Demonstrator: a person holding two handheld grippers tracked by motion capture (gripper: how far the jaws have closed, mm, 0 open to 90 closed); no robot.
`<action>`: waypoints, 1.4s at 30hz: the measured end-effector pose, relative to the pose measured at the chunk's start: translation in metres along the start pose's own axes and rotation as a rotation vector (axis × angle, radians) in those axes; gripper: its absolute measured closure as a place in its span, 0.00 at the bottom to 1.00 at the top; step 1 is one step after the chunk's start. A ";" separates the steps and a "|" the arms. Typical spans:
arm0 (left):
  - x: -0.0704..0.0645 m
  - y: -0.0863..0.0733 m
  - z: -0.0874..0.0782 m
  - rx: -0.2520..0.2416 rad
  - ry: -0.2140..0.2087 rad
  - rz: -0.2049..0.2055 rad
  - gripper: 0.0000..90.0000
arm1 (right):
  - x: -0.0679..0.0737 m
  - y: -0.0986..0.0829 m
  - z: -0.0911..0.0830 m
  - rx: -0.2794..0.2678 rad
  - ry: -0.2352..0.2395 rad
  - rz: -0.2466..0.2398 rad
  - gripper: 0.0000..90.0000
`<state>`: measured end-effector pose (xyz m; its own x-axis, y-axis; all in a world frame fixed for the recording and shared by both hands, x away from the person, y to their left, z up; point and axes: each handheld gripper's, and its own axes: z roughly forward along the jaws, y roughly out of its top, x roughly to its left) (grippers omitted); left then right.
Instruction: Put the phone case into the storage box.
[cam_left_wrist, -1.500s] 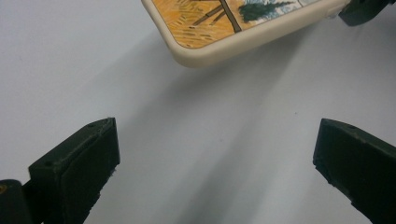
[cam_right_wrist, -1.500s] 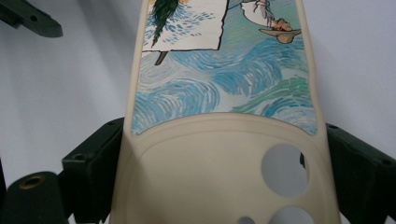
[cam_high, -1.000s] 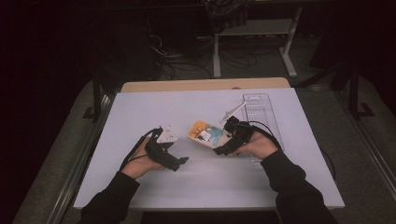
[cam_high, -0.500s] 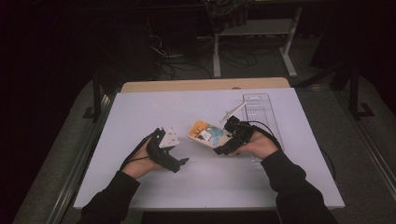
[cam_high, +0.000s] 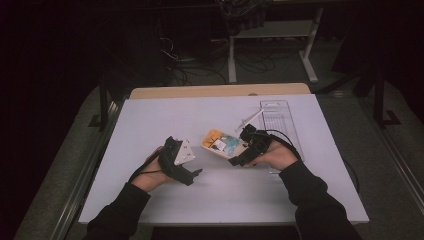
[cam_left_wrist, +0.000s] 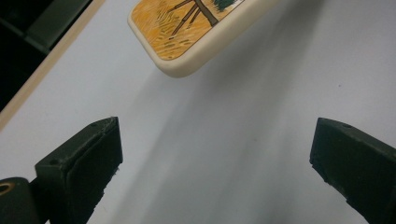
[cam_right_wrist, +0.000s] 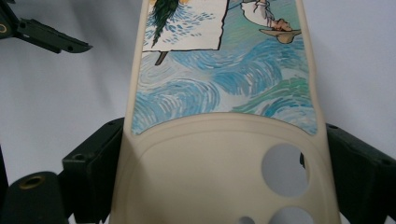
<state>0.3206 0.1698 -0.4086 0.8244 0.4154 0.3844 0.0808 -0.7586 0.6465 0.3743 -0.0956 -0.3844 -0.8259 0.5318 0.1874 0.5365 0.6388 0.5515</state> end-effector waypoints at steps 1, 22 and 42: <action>-0.001 0.000 0.000 -0.007 0.002 0.001 0.02 | 0.000 0.000 0.000 0.000 -0.001 0.000 0.11; -0.015 0.001 0.003 -0.008 0.134 0.200 0.00 | 0.000 0.001 0.001 0.004 -0.008 -0.001 0.11; -0.027 0.001 0.008 -0.024 0.259 0.340 0.00 | 0.000 0.002 0.001 -0.005 0.002 0.007 0.11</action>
<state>0.3029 0.1532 -0.4236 0.6340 0.2580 0.7290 -0.1871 -0.8635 0.4683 0.3755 -0.0939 -0.3840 -0.8225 0.5349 0.1932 0.5414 0.6323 0.5541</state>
